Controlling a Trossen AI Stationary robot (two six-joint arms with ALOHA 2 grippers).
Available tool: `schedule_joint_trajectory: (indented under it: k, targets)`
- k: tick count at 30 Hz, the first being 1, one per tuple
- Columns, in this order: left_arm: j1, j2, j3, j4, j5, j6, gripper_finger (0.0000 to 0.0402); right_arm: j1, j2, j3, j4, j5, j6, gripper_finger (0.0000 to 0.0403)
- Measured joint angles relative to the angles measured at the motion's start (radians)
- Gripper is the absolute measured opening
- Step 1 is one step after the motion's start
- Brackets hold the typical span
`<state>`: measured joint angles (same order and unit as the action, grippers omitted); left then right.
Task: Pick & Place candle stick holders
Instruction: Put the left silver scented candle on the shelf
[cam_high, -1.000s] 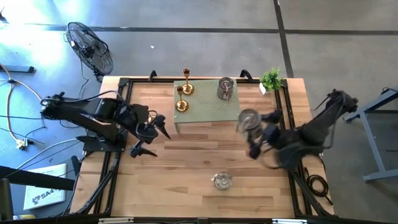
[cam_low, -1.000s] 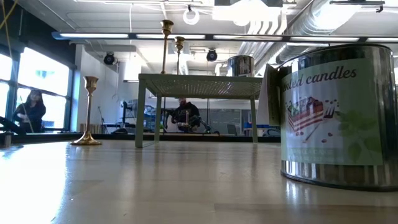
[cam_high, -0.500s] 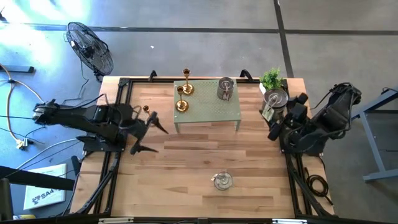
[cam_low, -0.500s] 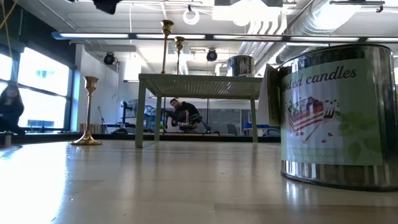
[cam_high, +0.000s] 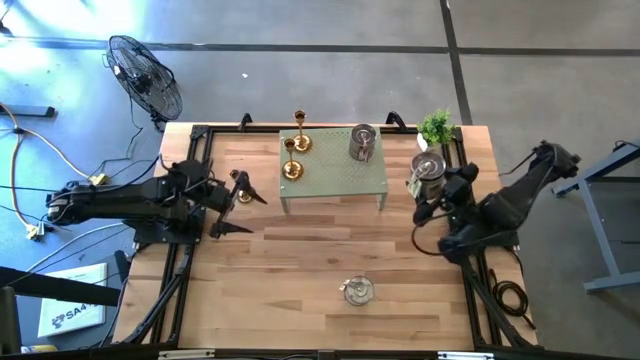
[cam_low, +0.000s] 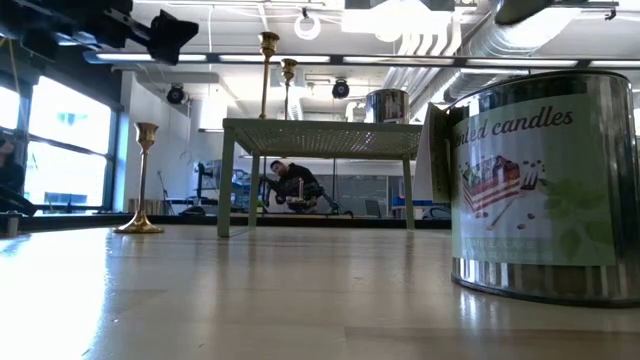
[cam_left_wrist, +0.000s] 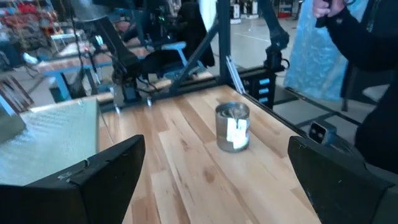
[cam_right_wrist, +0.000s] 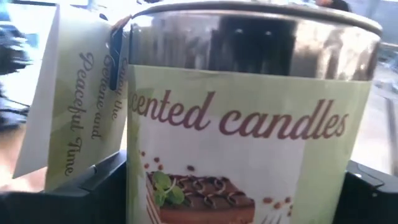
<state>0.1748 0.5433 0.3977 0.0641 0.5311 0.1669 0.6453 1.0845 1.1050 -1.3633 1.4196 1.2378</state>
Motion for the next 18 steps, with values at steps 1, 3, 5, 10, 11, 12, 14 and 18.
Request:
schedule_joint_trajectory:
  k: [1, 3, 5, 10, 11, 12, 14, 18]
  targets:
    - [0.005, 0.005, -0.002, -0.001, 0.008, 0.0, 0.0388, -0.018, -0.005, -0.033, 0.005, -0.001, 0.026, 0.0354]
    - [0.003, 0.015, -0.002, 0.0, 0.015, 0.0, 0.0388, -0.054, -0.012, -0.095, 0.039, -0.003, 0.062, 0.0354]
    - [0.002, 0.022, -0.002, 0.004, 0.018, 0.004, 0.0388, -0.088, -0.016, -0.147, 0.098, -0.009, 0.062, 0.0355]
    - [0.002, 0.024, -0.002, 0.004, 0.017, 0.01, 0.0388, -0.159, -0.016, -0.245, 0.328, -0.023, -0.074, 0.0355]
    - [0.002, 0.024, -0.002, 0.003, 0.017, 0.01, 0.0388, -0.173, -0.016, -0.263, 0.388, -0.031, -0.121, 0.0356]
    - [0.002, 0.024, -0.002, 0.001, 0.018, 0.011, 0.0388, -0.186, -0.016, -0.282, 0.454, -0.041, -0.179, 0.0356]
    - [0.002, 0.024, -0.002, 0.0, 0.018, 0.012, 0.0388, -0.218, -0.016, -0.321, 0.591, -0.069, -0.289, 0.0356]
    - [0.002, 0.024, -0.002, -0.014, 0.018, 0.031, 0.0388, -0.289, -0.016, -0.409, 0.908, -0.15, -0.544, 0.0356]
